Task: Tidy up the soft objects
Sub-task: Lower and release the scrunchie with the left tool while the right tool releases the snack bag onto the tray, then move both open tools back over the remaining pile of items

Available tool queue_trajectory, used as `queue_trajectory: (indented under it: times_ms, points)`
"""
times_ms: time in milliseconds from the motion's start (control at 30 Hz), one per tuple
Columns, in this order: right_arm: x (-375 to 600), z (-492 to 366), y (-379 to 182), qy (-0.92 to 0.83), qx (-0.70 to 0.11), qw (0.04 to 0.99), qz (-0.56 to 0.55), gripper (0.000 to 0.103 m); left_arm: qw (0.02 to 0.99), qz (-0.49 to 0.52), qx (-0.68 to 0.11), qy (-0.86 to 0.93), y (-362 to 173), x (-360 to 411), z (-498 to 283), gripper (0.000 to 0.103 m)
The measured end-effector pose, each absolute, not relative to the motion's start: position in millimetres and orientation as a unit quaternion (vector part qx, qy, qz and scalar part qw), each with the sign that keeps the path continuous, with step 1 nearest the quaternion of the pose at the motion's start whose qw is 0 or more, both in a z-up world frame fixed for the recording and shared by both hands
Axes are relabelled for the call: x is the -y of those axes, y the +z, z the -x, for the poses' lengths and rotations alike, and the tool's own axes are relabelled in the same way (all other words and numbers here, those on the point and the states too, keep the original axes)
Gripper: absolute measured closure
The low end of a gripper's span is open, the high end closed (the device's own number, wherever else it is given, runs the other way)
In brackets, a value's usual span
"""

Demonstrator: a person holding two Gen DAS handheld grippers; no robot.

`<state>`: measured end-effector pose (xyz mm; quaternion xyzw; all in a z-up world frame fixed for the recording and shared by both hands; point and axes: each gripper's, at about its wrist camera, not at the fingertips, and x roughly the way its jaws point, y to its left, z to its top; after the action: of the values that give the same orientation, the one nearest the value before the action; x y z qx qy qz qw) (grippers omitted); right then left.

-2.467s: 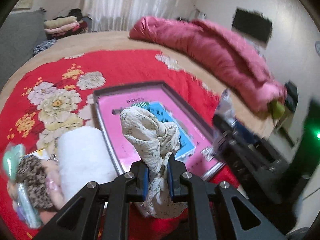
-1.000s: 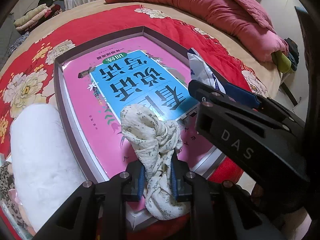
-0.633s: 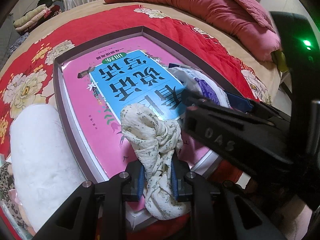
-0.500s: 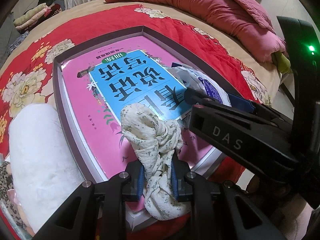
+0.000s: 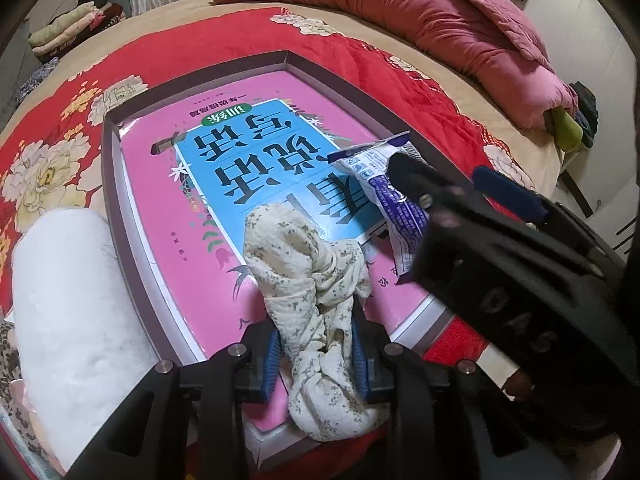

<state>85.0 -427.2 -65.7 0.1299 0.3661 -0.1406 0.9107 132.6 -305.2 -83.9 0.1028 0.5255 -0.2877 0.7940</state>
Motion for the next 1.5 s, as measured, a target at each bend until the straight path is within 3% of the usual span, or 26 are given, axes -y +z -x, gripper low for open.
queue_trajectory:
  times_ms: [333,700,1500]
  points:
    - [450,-75,-67,-0.175,-0.353,0.902,-0.179,0.028,0.794,-0.101,-0.528,-0.283,-84,308,-132,0.062]
    - [453,-67,-62,-0.194,-0.339,0.903,-0.181,0.028,0.807,-0.109,-0.511,-0.275,-72,309,-128,0.039]
    - [453,-46,-42,-0.231,-0.281,0.915,-0.177,0.027,0.877,-0.037,-0.424,-0.222,-15,244,-104,0.036]
